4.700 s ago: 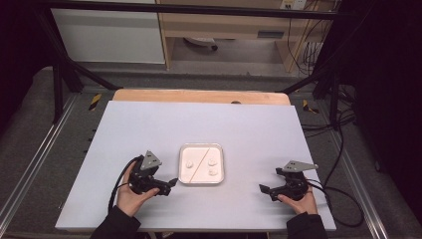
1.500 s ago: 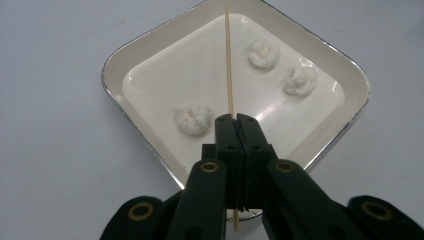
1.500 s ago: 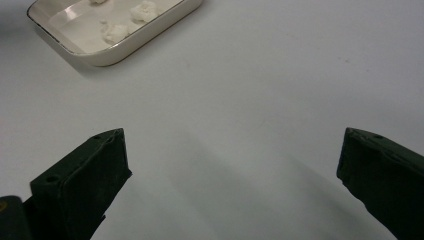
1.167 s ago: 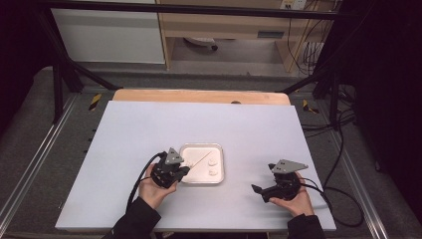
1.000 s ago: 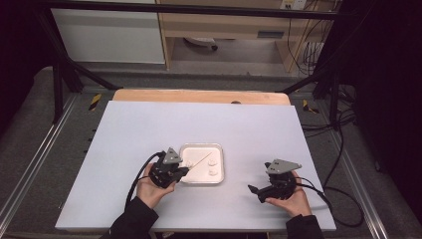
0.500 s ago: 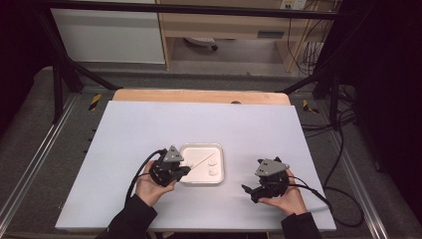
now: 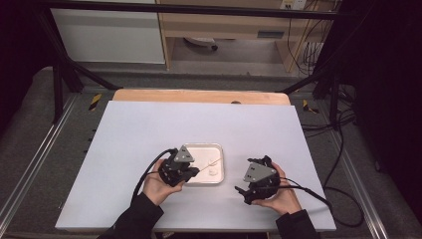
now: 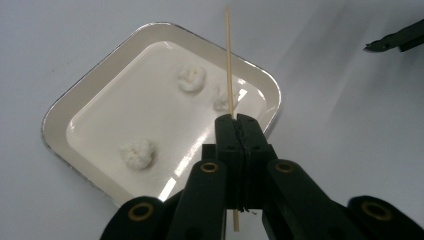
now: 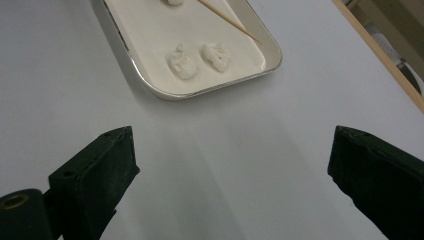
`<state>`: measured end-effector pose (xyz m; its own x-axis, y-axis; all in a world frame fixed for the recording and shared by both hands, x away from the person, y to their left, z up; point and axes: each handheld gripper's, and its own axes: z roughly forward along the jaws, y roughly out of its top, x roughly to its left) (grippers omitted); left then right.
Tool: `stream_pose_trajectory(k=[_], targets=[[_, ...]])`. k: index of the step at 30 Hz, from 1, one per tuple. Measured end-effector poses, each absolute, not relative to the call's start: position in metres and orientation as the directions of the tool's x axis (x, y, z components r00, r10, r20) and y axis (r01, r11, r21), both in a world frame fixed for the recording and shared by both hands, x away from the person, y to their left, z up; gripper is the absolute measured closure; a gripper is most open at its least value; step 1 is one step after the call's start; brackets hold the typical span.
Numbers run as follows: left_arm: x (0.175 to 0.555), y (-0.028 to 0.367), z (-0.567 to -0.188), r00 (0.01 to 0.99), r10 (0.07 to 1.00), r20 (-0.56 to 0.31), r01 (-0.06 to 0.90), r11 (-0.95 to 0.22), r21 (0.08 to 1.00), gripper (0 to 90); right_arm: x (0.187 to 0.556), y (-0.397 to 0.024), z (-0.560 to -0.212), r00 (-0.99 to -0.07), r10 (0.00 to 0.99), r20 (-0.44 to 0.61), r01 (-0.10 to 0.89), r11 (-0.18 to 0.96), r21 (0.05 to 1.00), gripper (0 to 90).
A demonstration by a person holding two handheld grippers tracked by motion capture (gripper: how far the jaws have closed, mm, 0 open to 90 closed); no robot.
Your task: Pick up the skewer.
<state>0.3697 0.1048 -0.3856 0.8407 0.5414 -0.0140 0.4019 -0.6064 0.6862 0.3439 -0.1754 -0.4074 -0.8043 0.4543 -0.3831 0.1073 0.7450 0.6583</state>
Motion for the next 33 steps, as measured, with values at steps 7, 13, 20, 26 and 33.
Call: stream_pose_trajectory(k=[7,13,20,26,33], targets=[[0.368,0.089,-0.382,0.863,0.506,0.0,0.372,-0.635,0.677,89.0,0.343,-0.167,-0.407,-0.804,0.401,-0.439,0.054,0.785,0.617,10.0],[0.368,0.078,-0.381,0.877,0.481,0.005,0.358,-0.66,0.66,89.0,0.342,-0.164,-0.407,-0.797,0.356,-0.487,0.011,0.815,0.579,13.5],[0.367,0.067,-0.38,0.891,0.454,0.006,0.343,-0.683,0.645,89.0,0.343,-0.162,-0.407,-0.788,0.28,-0.548,-0.056,0.854,0.518,21.6],[0.366,0.058,-0.378,0.904,0.428,0.015,0.323,-0.705,0.631,89.0,0.342,-0.161,-0.408,-0.778,0.204,-0.595,-0.123,0.878,0.462,30.0],[0.364,0.048,-0.378,0.917,0.398,0.01,0.306,-0.721,0.622,89.0,0.343,-0.159,-0.411,-0.775,0.109,-0.623,-0.201,0.892,0.406,41.5]])
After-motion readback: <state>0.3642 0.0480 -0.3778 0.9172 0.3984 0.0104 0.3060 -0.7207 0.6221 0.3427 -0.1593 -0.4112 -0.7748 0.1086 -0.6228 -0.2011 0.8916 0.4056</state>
